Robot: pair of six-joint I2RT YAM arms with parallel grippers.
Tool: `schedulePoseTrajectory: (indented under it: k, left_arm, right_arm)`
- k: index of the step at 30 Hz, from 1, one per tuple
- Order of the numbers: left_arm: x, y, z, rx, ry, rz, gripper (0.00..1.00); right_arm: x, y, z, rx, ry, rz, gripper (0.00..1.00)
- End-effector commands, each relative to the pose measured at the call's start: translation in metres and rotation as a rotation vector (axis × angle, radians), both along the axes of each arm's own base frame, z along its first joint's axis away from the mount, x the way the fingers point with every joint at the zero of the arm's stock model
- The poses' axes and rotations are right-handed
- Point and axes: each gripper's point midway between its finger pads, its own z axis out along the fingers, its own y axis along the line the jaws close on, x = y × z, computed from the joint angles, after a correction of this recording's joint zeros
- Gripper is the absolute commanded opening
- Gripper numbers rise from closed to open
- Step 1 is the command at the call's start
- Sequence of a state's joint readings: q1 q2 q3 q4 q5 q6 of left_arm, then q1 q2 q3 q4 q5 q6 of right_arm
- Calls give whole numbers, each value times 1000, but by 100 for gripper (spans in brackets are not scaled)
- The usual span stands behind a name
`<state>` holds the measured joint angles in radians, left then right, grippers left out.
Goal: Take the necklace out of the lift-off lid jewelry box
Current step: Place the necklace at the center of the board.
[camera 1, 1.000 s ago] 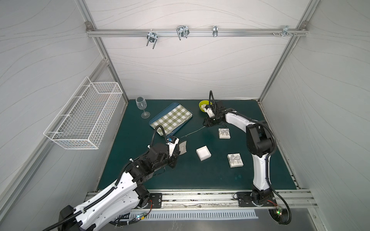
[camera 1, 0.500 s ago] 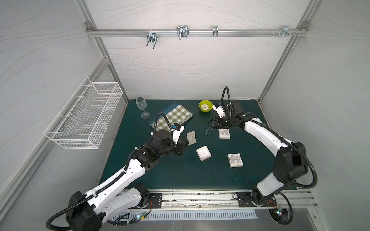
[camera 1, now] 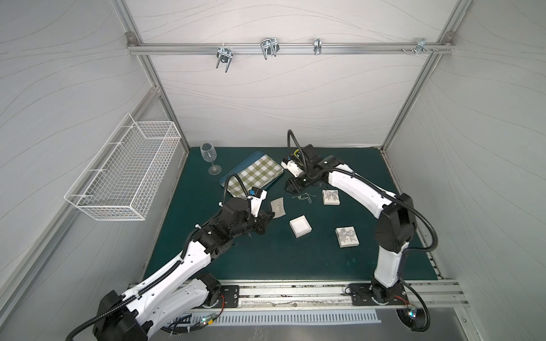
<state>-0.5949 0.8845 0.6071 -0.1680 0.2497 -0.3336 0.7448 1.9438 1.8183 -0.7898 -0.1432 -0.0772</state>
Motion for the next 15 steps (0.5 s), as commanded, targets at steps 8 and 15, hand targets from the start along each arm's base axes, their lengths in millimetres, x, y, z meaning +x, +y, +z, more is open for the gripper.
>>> schedulePoseTrajectory:
  k: [8, 15]
  left_arm:
    - [4, 32, 2, 5, -52, 112, 0]
    - [1, 30, 21, -59, -88, 70, 0]
  right_arm:
    - [-16, 30, -33, -42, 121, 89, 61]
    - [-16, -6, 26, 247, 84, -16, 61]
